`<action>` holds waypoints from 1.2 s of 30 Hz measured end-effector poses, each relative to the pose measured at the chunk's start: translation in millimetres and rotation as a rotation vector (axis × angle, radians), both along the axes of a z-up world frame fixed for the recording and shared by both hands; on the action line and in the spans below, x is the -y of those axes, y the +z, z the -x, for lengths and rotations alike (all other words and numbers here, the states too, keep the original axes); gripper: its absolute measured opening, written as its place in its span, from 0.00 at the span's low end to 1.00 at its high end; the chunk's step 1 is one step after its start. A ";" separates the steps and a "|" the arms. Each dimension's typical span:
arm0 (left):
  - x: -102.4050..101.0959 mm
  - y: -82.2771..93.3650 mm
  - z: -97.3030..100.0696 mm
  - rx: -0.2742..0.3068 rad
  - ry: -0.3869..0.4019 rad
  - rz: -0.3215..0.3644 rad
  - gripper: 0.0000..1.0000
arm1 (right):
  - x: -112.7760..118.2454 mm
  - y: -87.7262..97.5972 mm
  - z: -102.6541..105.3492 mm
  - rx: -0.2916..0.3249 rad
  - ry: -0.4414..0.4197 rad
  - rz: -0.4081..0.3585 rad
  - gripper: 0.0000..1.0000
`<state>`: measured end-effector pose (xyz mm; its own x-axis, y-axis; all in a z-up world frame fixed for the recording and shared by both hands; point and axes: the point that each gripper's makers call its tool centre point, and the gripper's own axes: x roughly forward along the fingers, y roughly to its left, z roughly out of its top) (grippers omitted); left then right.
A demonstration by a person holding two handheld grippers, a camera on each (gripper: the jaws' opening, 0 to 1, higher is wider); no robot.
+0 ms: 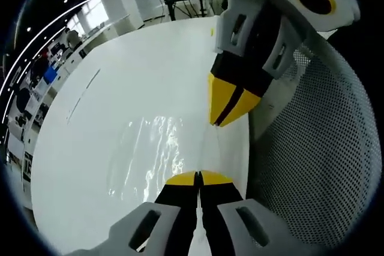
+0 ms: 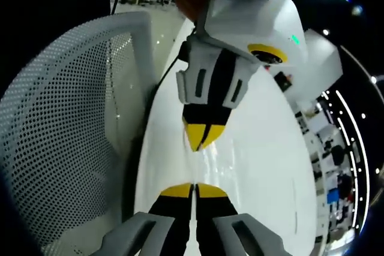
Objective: Open the resealable bag by pulling the two sides of the seal apart until the entire bag opening is separated and visibly accessible.
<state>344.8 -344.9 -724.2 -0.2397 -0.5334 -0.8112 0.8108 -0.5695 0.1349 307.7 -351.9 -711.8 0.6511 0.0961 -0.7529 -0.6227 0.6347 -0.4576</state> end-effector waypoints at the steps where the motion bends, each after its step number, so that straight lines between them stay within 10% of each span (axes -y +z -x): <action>1: 1.0 0.7 -1.2 0.002 0.006 0.006 0.00 | 0.5 0.0 -1.4 0.005 -0.013 -0.001 0.00; 14: 21.3 22.9 -2.9 0.006 0.065 0.109 0.00 | -15.9 0.6 -23.2 0.030 -0.054 -0.064 0.00; 36: 63.2 111.9 -38.7 0.316 0.098 0.469 0.00 | -4.1 19.7 -34.4 0.111 -0.176 -0.083 0.00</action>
